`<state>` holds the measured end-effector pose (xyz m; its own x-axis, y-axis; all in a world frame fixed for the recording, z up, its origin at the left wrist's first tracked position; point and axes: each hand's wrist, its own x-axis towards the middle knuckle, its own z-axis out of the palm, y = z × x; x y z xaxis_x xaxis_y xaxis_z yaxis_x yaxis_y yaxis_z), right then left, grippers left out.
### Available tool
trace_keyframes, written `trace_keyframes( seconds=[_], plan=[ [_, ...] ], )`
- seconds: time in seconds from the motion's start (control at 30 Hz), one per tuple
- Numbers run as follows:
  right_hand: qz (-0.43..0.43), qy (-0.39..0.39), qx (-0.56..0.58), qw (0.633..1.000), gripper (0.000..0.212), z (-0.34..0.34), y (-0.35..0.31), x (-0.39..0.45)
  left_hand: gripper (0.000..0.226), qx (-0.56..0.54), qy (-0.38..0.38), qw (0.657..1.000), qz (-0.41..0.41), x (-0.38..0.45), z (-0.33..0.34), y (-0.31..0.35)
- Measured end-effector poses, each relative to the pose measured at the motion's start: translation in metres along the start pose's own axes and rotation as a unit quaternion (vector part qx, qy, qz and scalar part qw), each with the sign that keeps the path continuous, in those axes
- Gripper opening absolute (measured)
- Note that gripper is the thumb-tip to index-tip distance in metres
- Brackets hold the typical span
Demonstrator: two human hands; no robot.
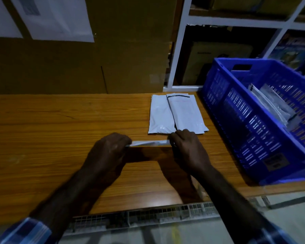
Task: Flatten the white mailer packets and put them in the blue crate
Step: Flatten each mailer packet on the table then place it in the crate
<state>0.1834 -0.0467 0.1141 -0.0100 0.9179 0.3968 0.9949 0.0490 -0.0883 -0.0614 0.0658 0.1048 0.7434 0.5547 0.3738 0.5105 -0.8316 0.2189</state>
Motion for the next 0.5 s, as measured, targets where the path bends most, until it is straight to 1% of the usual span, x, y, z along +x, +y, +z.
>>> trace_keyframes(
  seconds=[0.03, 0.07, 0.13, 0.17, 0.27, 0.33, 0.37, 0.43, 0.5],
  plan=[
    [-0.006, 0.007, -0.001, 1.000, 0.018, 0.004, -0.002, -0.009, 0.032, -0.004, 0.000, 1.000, -0.008, -0.011, 0.005, 0.006],
    [-0.010, 0.003, 0.006, 1.000, 0.016, 0.010, -0.004, -0.021, 0.033, -0.010, 0.006, 1.000, -0.012, -0.022, 0.013, 0.009],
    [0.002, -0.028, 0.041, 0.999, 0.016, 0.020, -0.009, -0.046, 0.028, -0.024, 0.019, 1.000, -0.002, -0.047, 0.032, 0.014],
    [0.015, -0.039, 0.063, 0.997, 0.016, 0.025, -0.012, -0.058, 0.029, -0.038, 0.018, 0.999, 0.000, -0.060, 0.040, 0.017],
    [0.039, -0.058, 0.104, 0.992, 0.020, 0.036, -0.025, -0.077, 0.051, -0.085, -0.027, 0.996, -0.014, -0.086, 0.061, 0.024],
    [0.030, -0.046, 0.107, 0.993, 0.019, 0.044, -0.039, -0.073, 0.066, -0.101, -0.043, 0.993, -0.051, -0.088, 0.071, 0.029],
    [0.025, -0.036, 0.101, 0.994, 0.025, 0.051, -0.046, -0.067, 0.066, -0.101, -0.031, 0.991, -0.077, -0.085, 0.076, 0.031],
    [0.006, -0.027, 0.083, 0.996, 0.036, 0.065, -0.060, -0.052, 0.060, -0.083, -0.002, 0.988, -0.129, -0.074, 0.083, 0.034],
    [-0.025, -0.037, 0.081, 0.996, 0.041, 0.078, -0.069, -0.039, 0.055, -0.072, 0.011, 0.986, -0.153, -0.064, 0.087, 0.038]
  ],
)
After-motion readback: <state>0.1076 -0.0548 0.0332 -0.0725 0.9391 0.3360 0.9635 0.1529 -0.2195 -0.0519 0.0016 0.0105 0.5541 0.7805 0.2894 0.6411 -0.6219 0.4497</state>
